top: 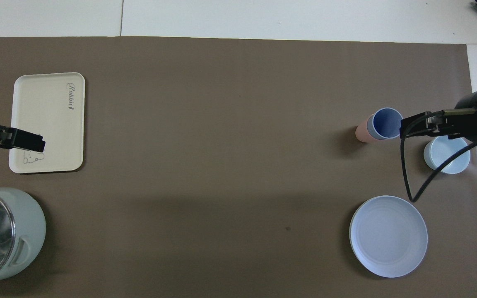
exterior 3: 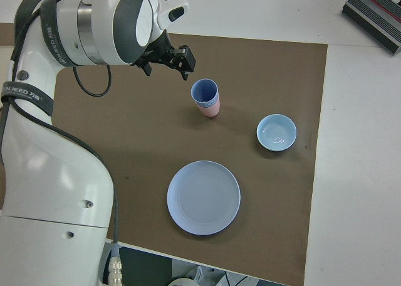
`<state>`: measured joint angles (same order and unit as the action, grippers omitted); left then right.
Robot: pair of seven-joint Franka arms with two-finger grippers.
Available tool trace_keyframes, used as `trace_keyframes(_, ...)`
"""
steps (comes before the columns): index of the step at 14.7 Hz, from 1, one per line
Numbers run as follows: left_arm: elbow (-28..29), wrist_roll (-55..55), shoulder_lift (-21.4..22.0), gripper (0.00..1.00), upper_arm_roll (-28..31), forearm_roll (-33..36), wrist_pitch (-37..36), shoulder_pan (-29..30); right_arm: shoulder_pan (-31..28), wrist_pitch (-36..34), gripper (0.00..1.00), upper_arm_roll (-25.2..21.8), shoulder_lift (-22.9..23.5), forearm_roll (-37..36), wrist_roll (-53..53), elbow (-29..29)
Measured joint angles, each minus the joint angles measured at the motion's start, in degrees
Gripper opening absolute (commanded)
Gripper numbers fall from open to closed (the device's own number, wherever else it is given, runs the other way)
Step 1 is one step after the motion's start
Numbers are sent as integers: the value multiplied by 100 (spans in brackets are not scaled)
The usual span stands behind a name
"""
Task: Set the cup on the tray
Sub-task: 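Move the right gripper above the nested blue and pink cups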
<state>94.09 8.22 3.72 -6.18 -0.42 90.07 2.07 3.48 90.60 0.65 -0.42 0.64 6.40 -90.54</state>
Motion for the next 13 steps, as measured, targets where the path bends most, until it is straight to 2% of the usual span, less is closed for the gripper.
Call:
trace_keyframes(6,0,-4,0,100,-3,0,0,-4,-12,-60,100,-1,0,2,-2,-4)
trace_keyframes(9,0,-13,0,100,-2,0,2,-4,-155,-90,96,-12,-2,6,5,-12)
trace_keyframes(13,0,-27,0,100,-1,0,3,-3,-520,15,96,-28,44,208,691,-46)
